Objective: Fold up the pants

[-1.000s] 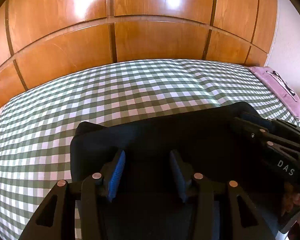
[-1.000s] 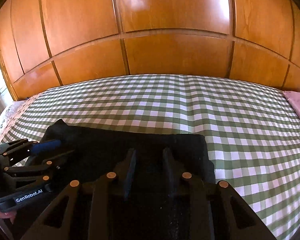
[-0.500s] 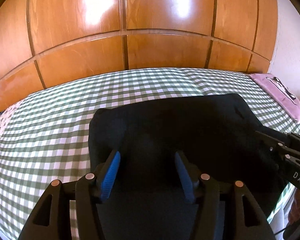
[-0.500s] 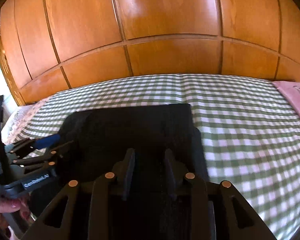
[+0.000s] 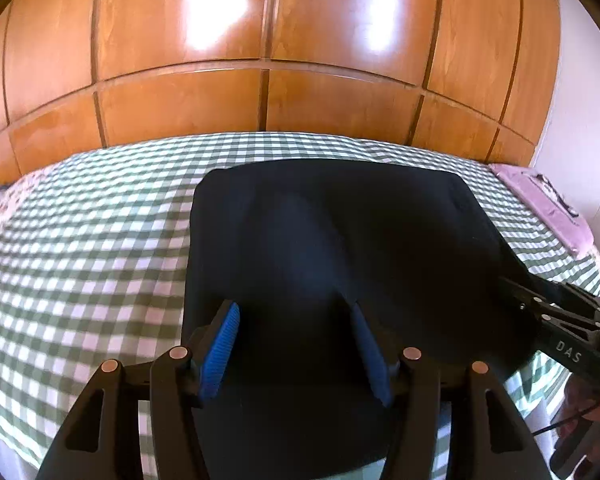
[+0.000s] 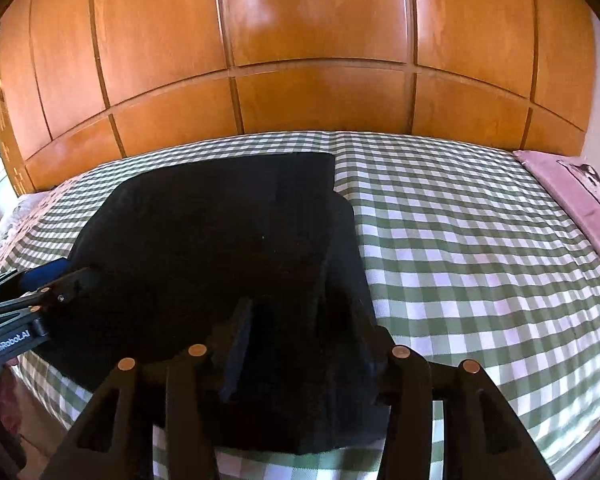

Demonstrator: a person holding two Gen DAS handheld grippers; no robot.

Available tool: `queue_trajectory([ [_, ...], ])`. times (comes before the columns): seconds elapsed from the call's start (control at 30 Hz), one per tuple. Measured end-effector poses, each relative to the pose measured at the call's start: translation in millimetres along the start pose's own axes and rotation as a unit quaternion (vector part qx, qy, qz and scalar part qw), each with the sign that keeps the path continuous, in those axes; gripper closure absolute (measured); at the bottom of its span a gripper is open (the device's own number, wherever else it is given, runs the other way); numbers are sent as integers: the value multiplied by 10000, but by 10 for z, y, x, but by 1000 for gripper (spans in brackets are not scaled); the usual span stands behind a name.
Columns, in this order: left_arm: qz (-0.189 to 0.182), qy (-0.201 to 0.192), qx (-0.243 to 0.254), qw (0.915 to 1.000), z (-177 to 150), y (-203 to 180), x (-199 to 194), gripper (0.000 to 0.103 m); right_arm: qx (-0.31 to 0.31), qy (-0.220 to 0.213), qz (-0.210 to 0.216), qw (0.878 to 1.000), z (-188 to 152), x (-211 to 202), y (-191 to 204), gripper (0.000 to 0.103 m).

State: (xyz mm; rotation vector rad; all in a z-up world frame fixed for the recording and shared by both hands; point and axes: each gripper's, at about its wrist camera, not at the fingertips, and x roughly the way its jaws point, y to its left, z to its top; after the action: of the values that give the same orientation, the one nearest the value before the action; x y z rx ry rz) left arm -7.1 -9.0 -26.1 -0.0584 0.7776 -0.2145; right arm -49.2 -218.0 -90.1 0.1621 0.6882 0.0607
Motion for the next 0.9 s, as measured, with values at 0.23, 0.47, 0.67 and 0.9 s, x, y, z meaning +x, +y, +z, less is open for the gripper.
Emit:
queue_trajectory([
  [0.23, -175, 92, -284, 9994, -2, 62, -105, 44, 201, -28, 119, 9997, 12, -17, -32, 54],
  [0.47, -351, 177, -642, 9972, 64, 295, -147, 37, 345, 42, 160, 9993, 29, -31, -134, 40],
  [0.67, -226, 121, -694, 9973, 76, 474, -164, 36, 694, 301, 430, 9962, 48, 67, -300, 26],
  [0.9, -730, 551, -1085, 9899, 60, 688, -31, 30, 1576, 797, 1284, 9759, 3, 274, -595, 19],
])
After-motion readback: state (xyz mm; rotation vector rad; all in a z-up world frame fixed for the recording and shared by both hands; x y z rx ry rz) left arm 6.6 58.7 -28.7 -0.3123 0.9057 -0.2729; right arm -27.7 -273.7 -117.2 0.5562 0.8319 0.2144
